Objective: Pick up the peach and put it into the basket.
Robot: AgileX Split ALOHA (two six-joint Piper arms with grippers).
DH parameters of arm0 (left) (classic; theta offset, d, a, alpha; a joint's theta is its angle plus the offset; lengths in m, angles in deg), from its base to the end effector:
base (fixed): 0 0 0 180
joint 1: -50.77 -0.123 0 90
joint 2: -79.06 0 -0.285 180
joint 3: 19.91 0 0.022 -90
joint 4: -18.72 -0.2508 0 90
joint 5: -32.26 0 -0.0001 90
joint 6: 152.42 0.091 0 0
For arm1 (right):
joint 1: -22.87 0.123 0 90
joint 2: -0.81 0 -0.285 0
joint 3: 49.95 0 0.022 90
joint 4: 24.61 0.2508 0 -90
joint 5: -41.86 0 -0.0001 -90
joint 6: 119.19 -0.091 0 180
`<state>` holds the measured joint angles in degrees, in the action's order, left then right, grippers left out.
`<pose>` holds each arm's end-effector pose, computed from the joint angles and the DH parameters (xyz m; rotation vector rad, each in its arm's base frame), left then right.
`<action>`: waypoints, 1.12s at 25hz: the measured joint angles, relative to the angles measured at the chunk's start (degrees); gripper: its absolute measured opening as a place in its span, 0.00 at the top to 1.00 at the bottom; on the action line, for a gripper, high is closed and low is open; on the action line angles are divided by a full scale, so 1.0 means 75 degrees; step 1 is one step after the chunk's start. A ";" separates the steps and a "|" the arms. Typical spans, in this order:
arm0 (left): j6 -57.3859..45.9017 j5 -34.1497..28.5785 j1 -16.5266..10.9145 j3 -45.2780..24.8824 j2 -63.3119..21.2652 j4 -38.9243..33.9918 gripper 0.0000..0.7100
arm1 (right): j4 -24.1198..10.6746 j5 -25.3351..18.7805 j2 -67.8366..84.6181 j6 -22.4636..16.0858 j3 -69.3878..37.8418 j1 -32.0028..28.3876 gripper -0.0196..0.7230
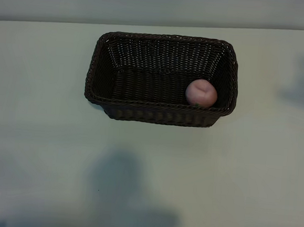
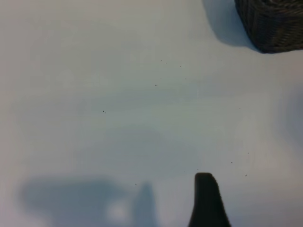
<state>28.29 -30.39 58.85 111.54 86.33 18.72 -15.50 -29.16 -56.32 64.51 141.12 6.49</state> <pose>-0.0076 0.0011 0.2747 0.1585 2.0626 -0.0791 0.0910 -0.0125 0.5115 0.1838 2.0257 -0.0343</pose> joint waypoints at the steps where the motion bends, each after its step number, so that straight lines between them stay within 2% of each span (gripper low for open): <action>1: 0.0000 0.0000 0.0000 0.0000 0.0000 0.0000 0.32 | -0.0036 0.0043 0.0299 0.0021 -0.0237 0.0000 0.20; 9: 0.0000 0.0000 0.0000 0.0000 0.0000 0.0000 0.32 | -0.0122 0.0698 0.2355 0.0147 -0.2225 0.0181 0.20; 16: 0.0000 0.0000 0.0000 0.0000 0.0000 0.0000 0.32 | -0.0691 0.1196 0.4050 0.0108 -0.3876 0.1074 0.20; 22: 0.0000 0.0000 0.0000 0.0000 0.0000 0.0000 0.33 | -0.0745 0.1236 0.5469 0.0035 -0.4900 0.1132 0.20; 28: 0.0000 0.0000 0.0000 0.0000 0.0000 0.0000 0.33 | -0.0738 0.1256 0.6051 0.0030 -0.5807 0.1219 0.20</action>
<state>28.29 -30.39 58.85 111.54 86.33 18.72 -21.04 -19.74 -10.94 64.73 97.57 15.63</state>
